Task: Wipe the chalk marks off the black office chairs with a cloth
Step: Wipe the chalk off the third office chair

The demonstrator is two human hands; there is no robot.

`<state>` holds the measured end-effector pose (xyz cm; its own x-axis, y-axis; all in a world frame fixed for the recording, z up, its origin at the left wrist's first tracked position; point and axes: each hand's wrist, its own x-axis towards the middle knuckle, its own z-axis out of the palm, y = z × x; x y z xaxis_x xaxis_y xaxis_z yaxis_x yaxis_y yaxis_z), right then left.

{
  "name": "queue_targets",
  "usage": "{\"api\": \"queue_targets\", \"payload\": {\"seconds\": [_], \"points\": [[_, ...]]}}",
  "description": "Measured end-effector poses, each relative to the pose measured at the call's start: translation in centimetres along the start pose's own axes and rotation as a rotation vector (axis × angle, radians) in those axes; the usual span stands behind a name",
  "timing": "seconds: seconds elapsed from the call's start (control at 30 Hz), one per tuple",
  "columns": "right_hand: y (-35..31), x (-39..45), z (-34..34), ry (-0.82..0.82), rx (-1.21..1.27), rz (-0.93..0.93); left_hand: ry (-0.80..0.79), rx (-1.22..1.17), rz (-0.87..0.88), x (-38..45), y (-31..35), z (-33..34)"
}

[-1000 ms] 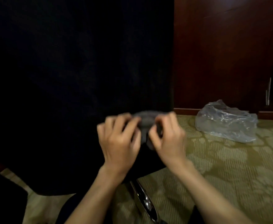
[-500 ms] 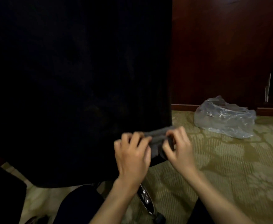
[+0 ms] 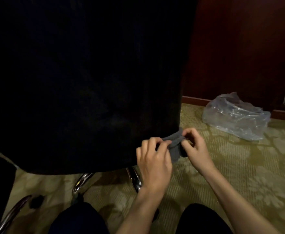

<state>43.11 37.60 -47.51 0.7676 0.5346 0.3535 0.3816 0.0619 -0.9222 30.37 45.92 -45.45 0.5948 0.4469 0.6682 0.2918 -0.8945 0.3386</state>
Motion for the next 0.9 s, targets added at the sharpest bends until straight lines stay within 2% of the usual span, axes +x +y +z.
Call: {"api": "queue_targets", "payload": {"seconds": [0.23,0.57,0.7,0.83,0.9], "points": [[-0.6,-2.7,1.9,-0.071,0.095,-0.043,0.017,-0.002,-0.01,-2.6,-2.3,-1.7],[-2.5,-7.5,6.9,-0.043,0.042,-0.132,0.055,0.014,-0.109,-6.4,-5.8,-6.9],[-3.7,-9.6,9.5,-0.079,0.003,-0.16,0.083,0.117,-0.171,-8.0,-7.2,-9.2],[-4.8,-11.4,13.3,-0.129,-0.028,-0.151,0.169,0.014,-0.333,-9.1,-8.6,-11.3],[-5.6,-12.4,15.2,-0.171,0.017,-0.076,0.2,-0.012,-0.441,-9.5,-9.4,-12.2]]}}
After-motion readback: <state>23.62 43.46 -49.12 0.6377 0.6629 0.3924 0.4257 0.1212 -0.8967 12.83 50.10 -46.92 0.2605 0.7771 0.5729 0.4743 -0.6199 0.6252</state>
